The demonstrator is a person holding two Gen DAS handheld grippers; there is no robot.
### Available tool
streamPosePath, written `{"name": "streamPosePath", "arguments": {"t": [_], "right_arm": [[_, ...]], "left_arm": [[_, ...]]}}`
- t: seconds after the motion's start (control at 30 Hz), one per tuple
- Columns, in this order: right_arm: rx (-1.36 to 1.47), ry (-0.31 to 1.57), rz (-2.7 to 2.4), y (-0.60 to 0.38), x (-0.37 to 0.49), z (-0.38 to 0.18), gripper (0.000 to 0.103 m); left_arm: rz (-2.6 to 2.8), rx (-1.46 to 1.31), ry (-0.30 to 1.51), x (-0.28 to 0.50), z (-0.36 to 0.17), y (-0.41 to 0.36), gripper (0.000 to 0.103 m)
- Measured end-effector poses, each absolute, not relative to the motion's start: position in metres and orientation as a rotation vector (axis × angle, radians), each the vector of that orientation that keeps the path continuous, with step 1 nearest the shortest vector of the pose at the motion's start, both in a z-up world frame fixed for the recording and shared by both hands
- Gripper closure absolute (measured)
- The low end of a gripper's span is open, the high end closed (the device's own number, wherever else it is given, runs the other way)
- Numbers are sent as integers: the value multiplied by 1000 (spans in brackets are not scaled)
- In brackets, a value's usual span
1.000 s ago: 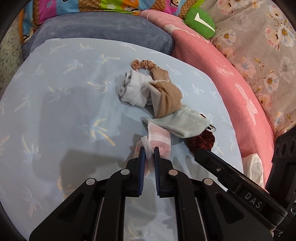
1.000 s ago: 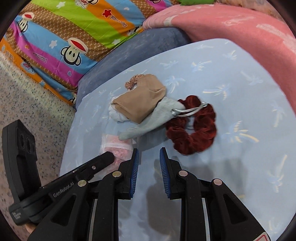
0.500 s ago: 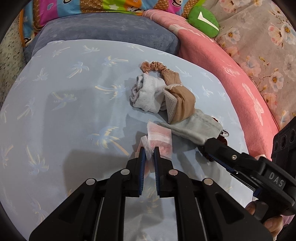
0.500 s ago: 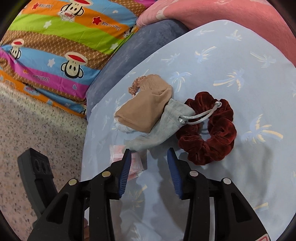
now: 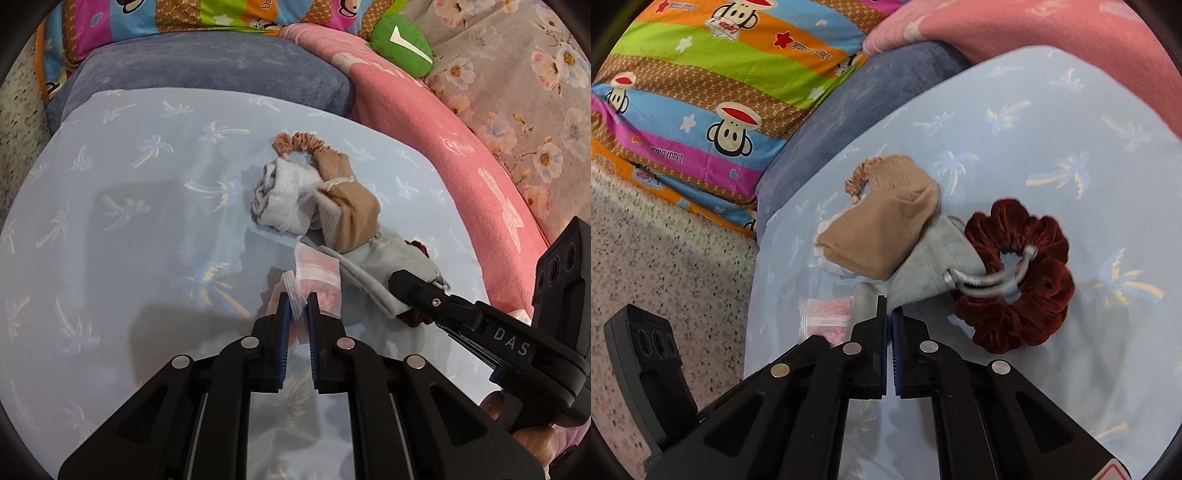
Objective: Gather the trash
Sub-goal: 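Lift both held items and carry them over the trash bin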
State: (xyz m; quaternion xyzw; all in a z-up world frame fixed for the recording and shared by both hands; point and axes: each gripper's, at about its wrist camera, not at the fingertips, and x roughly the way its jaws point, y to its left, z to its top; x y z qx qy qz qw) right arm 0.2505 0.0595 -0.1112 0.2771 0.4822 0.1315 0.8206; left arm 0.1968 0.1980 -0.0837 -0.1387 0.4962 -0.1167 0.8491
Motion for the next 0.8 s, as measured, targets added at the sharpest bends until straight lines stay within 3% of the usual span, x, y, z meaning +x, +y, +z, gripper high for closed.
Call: {"name": "streamPosePath", "arguments": {"t": [0.43,0.8], "right_arm": [[474,786,218,11,204,-5,99],[492,640,109,-76,141,52,99]], "left_arm": [[-367,-227,921,179,-24,138,93],[-516,-130,827,153,20,52,93]]}}
